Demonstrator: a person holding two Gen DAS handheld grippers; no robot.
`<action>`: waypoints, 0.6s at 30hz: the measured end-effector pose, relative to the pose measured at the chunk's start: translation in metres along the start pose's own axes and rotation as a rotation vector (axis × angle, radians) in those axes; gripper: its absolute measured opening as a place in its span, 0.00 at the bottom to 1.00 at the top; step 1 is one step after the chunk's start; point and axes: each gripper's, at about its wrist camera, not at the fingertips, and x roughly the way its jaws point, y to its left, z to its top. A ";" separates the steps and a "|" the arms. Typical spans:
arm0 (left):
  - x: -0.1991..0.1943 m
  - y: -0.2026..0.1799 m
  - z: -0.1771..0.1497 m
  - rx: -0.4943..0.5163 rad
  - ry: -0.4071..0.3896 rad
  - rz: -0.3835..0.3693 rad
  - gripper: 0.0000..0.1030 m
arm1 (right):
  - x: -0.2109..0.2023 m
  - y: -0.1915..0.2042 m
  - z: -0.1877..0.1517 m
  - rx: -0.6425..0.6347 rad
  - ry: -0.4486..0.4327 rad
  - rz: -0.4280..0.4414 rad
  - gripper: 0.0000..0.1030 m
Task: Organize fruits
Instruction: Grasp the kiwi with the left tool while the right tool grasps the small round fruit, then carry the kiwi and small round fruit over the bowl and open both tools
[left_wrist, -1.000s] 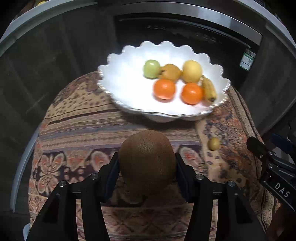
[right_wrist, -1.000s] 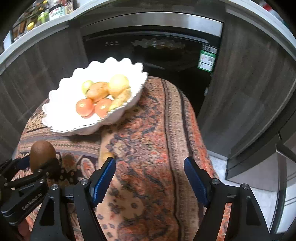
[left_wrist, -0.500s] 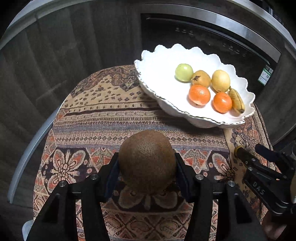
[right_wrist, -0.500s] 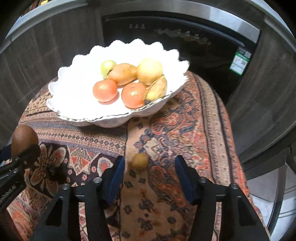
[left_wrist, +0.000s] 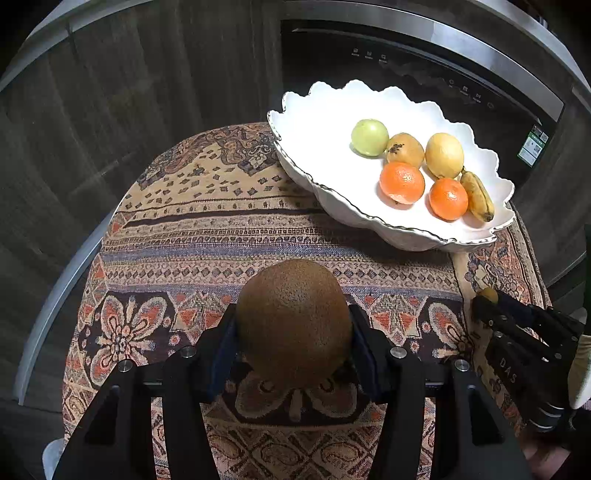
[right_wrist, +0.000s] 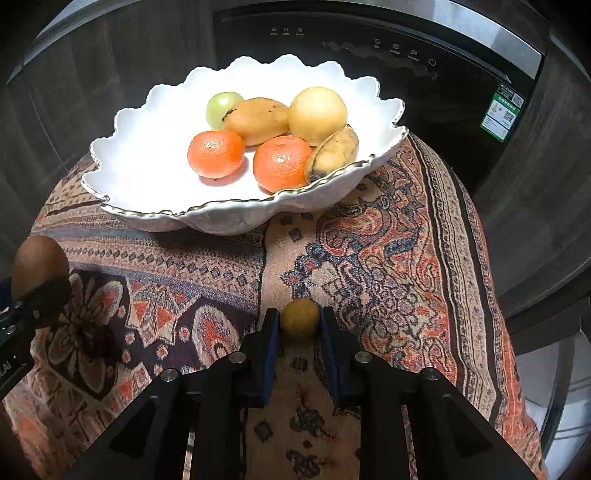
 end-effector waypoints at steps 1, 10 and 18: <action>-0.001 -0.001 0.000 0.002 -0.003 0.000 0.54 | -0.003 -0.001 0.000 0.001 -0.004 0.000 0.23; -0.023 -0.005 0.005 0.011 -0.036 -0.010 0.54 | -0.038 -0.009 0.003 0.022 -0.052 0.025 0.23; -0.048 -0.005 0.027 0.026 -0.092 -0.020 0.54 | -0.072 -0.003 0.023 0.013 -0.126 0.045 0.23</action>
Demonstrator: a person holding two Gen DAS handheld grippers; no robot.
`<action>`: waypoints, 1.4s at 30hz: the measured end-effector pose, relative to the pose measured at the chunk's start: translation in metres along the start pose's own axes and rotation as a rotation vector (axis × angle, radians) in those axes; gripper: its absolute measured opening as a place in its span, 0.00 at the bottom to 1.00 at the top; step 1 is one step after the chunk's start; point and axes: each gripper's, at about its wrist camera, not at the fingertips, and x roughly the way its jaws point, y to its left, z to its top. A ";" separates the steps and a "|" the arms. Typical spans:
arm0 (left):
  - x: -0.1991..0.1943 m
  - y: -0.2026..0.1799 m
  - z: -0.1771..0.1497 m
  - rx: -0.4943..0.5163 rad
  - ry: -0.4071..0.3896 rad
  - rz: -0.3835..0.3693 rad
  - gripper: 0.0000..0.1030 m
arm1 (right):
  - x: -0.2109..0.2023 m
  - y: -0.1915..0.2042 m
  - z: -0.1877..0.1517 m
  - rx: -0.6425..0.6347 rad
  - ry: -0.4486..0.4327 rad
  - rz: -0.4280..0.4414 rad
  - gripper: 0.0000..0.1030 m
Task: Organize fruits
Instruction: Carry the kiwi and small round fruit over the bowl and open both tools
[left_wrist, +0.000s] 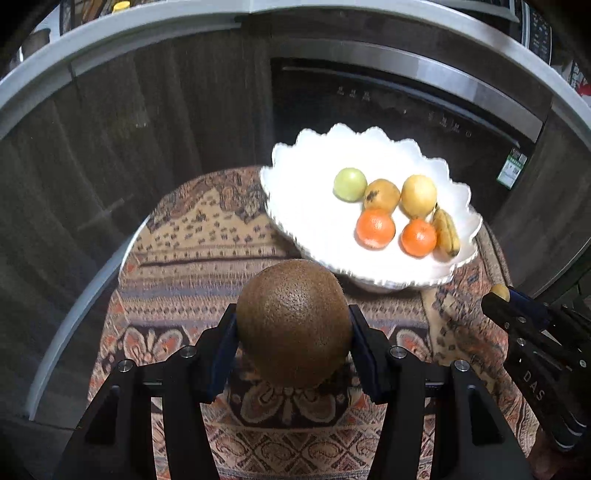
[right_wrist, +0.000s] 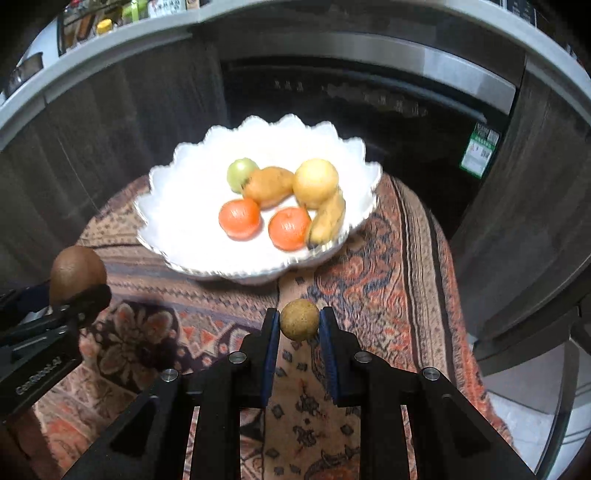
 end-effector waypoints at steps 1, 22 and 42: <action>-0.002 0.000 0.004 0.002 -0.006 -0.003 0.54 | -0.004 0.001 0.005 -0.002 -0.009 0.004 0.23; 0.057 -0.010 0.079 0.077 0.041 -0.069 0.54 | 0.033 0.014 0.060 -0.017 0.030 0.056 0.23; 0.073 -0.005 0.084 0.041 0.055 -0.035 0.88 | 0.046 0.019 0.066 -0.045 0.023 0.042 0.60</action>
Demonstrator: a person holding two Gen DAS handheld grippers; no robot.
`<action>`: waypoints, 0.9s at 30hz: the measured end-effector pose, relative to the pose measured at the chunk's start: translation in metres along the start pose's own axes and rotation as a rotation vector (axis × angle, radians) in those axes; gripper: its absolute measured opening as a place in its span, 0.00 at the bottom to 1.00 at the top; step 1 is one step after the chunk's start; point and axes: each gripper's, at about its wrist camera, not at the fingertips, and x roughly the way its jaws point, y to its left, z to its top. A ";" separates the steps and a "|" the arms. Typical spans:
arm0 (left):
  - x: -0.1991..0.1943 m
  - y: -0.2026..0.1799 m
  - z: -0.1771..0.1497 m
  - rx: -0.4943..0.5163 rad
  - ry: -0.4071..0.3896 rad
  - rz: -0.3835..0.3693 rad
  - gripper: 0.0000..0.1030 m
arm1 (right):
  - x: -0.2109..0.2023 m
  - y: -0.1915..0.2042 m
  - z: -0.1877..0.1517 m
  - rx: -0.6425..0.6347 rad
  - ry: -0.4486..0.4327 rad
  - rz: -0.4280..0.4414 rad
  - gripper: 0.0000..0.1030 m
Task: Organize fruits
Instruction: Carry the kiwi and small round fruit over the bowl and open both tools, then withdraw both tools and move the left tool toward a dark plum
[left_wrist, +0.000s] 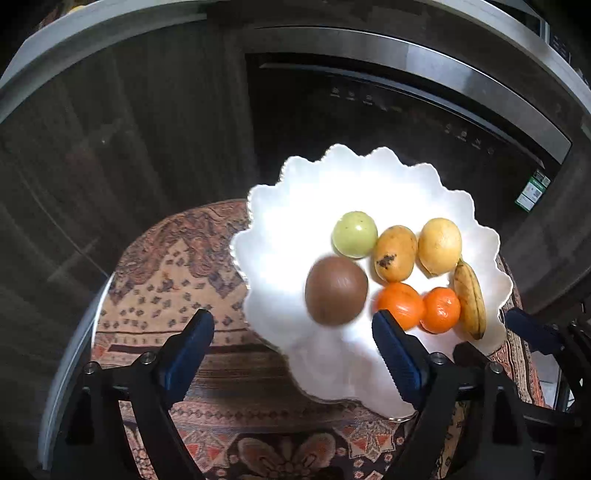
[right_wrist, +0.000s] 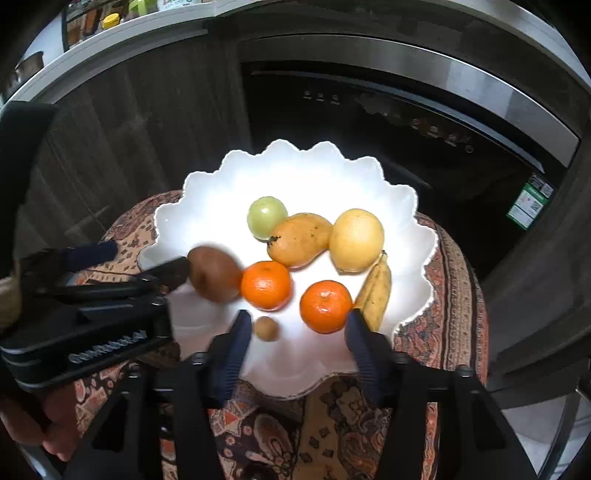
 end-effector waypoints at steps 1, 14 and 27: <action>-0.003 0.002 0.000 -0.008 -0.002 0.004 0.91 | -0.002 0.000 0.000 -0.002 -0.004 -0.008 0.62; -0.059 0.012 -0.017 -0.020 -0.059 0.034 0.96 | -0.053 0.003 -0.011 -0.005 -0.068 -0.076 0.75; -0.104 0.005 -0.057 0.007 -0.082 0.047 0.97 | -0.103 0.007 -0.046 0.004 -0.112 -0.090 0.75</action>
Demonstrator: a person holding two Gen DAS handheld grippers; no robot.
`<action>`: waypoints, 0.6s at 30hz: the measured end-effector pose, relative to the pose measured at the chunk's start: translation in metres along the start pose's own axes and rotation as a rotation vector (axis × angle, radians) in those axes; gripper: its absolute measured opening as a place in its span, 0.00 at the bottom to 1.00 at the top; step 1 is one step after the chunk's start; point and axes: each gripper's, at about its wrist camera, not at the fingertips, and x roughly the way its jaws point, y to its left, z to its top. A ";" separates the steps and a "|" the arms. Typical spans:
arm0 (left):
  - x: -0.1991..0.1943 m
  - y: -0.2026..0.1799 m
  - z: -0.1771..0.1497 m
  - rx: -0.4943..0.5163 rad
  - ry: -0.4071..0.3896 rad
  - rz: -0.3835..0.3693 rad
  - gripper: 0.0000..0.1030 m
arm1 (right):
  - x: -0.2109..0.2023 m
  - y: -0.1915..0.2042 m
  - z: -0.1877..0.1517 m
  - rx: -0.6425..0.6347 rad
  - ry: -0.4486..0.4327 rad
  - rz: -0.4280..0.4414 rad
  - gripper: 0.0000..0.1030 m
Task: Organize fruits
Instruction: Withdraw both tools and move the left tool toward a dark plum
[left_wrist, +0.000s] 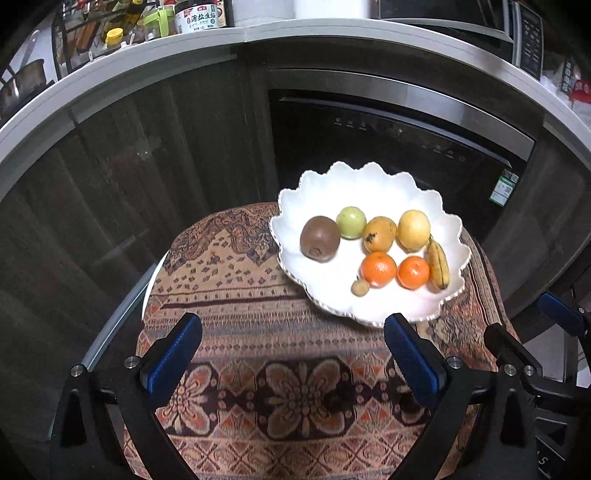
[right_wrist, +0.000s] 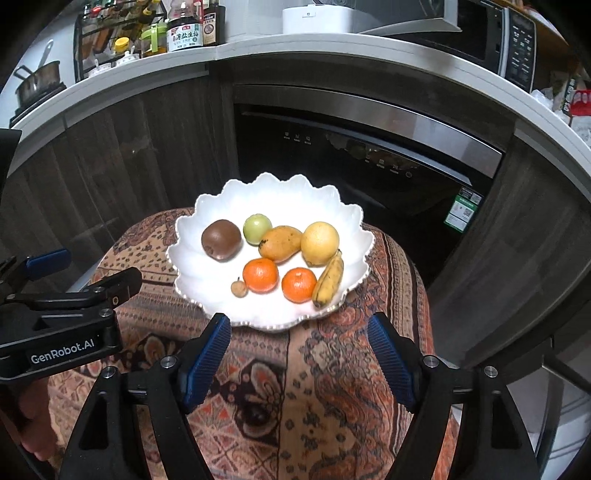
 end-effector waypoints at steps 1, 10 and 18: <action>-0.002 -0.001 -0.003 0.002 0.002 0.000 0.97 | -0.002 -0.001 -0.004 0.003 0.001 0.000 0.75; -0.007 -0.004 -0.030 0.001 0.024 0.001 0.97 | -0.007 -0.005 -0.025 0.022 0.020 0.007 0.75; -0.001 -0.006 -0.047 0.007 0.036 -0.004 0.97 | -0.001 -0.006 -0.042 0.030 0.043 0.002 0.75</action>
